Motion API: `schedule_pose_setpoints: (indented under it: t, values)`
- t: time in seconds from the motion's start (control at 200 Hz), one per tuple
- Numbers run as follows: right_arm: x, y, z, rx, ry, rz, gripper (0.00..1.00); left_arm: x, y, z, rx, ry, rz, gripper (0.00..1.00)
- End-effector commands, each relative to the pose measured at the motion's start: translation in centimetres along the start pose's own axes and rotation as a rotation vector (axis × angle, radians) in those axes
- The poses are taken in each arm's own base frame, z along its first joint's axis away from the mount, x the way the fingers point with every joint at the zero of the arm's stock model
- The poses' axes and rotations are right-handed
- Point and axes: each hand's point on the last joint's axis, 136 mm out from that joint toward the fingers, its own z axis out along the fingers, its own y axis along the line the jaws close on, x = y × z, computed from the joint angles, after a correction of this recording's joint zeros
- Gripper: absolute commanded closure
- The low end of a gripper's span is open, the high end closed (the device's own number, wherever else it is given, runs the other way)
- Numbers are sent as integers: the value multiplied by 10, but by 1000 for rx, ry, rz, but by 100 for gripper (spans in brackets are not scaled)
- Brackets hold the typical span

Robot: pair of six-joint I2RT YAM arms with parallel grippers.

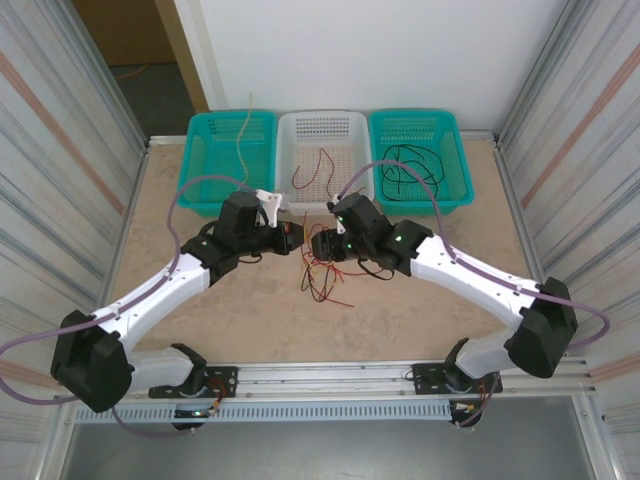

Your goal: Untangle the cables

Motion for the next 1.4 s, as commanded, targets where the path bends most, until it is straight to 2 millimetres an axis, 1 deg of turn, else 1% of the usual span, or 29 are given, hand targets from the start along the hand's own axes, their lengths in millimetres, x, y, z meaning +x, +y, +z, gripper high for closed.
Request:
schedule_pose_setpoints:
  t: [0.0, 0.07, 0.135, 0.235, 0.361, 0.446, 0.496, 0.546, 0.606, 0.666, 0.741, 0.797, 0.857, 0.932, 0.972, 1.057, 1.122, 1.278, 1.323, 1.398]
  values:
    - [12, -9, 7, 30, 28, 24, 59, -10, -9, -11, 39, -43, 20, 100]
    - [19, -9, 11, 12, 43, 46, 66, -14, -6, -16, 34, -70, -3, 100]
    - [28, -10, 15, 0, 59, 69, 69, -23, 1, -24, 27, -131, -48, 100]
    - [44, -11, 21, -19, 77, 109, 72, -37, 11, -39, 43, -249, -139, 100]
    - [59, -11, 27, -37, 99, 142, 73, -51, 7, -53, 144, -393, -215, 100]
    - [60, -13, 26, -22, 96, 141, 73, -56, 2, -59, 214, -458, -244, 100]
    - [54, -15, 20, -5, 76, 141, 72, -57, 1, -59, 224, -463, -247, 100]
    - [45, -17, 11, 9, 40, 143, 70, -54, 2, -58, 214, -449, -241, 100]
    - [32, -19, -1, 7, -4, 156, 64, -50, 5, -56, 201, -434, -239, 100]
    - [18, -22, -13, 2, -48, 183, 55, -45, 6, -54, 201, -418, -235, 100]
    - [2, -29, -27, 4, -98, 232, 50, -39, 7, -53, 204, -408, -234, 100]
    - [-8, -31, -36, -13, -129, 264, 48, -36, 9, -52, 203, -402, -234, 100]
    - [-19, -30, -46, -43, -171, 279, 47, -32, 11, -52, 198, -398, -236, 100]
    - [-33, -24, -58, -90, -222, 284, 45, -29, 11, -52, 200, -393, -235, 100]
    - [-37, -20, -61, -119, -233, 284, 45, -28, 10, -52, 208, -390, -232, 100]
    - [-45, -14, -58, -156, -225, 287, 45, -26, 8, -52, 227, -387, -226, 100]
    - [-48, -10, -51, -173, -198, 290, 47, -26, 7, -51, 232, -385, -226, 100]
    - [-51, 4, -27, -220, -139, 286, 46, -25, 4, -52, 254, -381, -223, 100]
    - [-52, 6, -19, -230, -133, 287, 46, -25, 3, -51, 256, -378, -223, 100]
    - [-54, 7, -13, -237, -133, 288, 48, -25, 4, -51, 255, -379, -227, 100]
